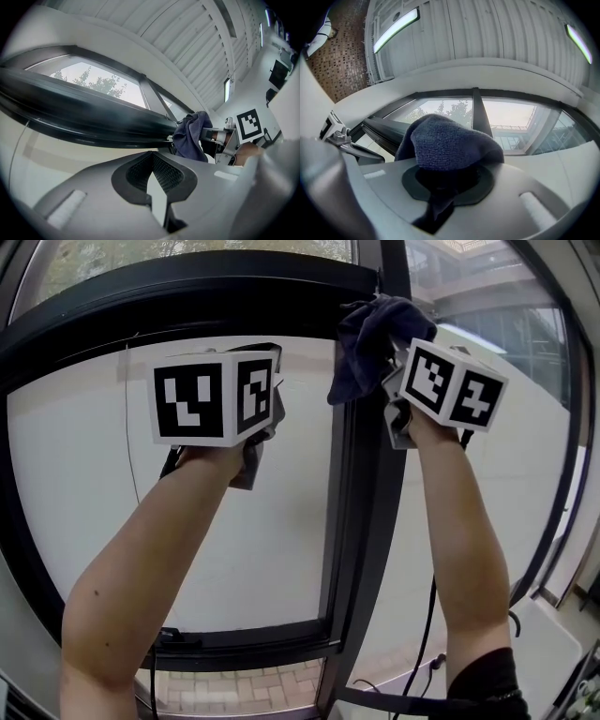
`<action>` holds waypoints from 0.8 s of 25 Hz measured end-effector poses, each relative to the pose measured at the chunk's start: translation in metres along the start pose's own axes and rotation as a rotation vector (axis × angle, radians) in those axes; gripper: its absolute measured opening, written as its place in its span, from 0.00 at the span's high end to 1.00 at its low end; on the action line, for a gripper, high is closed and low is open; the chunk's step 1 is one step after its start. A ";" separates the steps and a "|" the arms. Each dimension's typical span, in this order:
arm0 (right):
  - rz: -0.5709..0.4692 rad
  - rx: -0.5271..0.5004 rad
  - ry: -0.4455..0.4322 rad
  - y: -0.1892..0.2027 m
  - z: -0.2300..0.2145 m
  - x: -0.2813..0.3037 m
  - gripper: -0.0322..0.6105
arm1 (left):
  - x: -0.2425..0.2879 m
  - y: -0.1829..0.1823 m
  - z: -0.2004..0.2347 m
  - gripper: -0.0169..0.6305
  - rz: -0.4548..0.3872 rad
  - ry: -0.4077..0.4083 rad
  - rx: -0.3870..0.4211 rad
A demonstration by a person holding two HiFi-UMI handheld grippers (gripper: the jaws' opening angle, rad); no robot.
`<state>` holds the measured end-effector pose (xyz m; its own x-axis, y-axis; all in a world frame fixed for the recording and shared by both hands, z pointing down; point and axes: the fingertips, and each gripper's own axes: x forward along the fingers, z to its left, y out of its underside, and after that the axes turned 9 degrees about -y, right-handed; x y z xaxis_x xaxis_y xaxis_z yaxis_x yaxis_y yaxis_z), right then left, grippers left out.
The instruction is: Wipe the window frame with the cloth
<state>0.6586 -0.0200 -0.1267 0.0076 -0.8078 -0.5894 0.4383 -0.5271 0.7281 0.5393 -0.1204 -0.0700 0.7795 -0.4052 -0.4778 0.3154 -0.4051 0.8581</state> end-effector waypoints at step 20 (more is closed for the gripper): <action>0.056 -0.061 0.000 -0.006 0.016 0.004 0.87 | -0.033 0.017 -0.009 0.98 0.051 0.059 0.078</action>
<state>0.6414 -0.0249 -0.1277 0.0343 -0.8357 -0.5482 0.4913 -0.4636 0.7374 0.5238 -0.1060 -0.0376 0.8245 -0.3794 -0.4199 0.2327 -0.4490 0.8627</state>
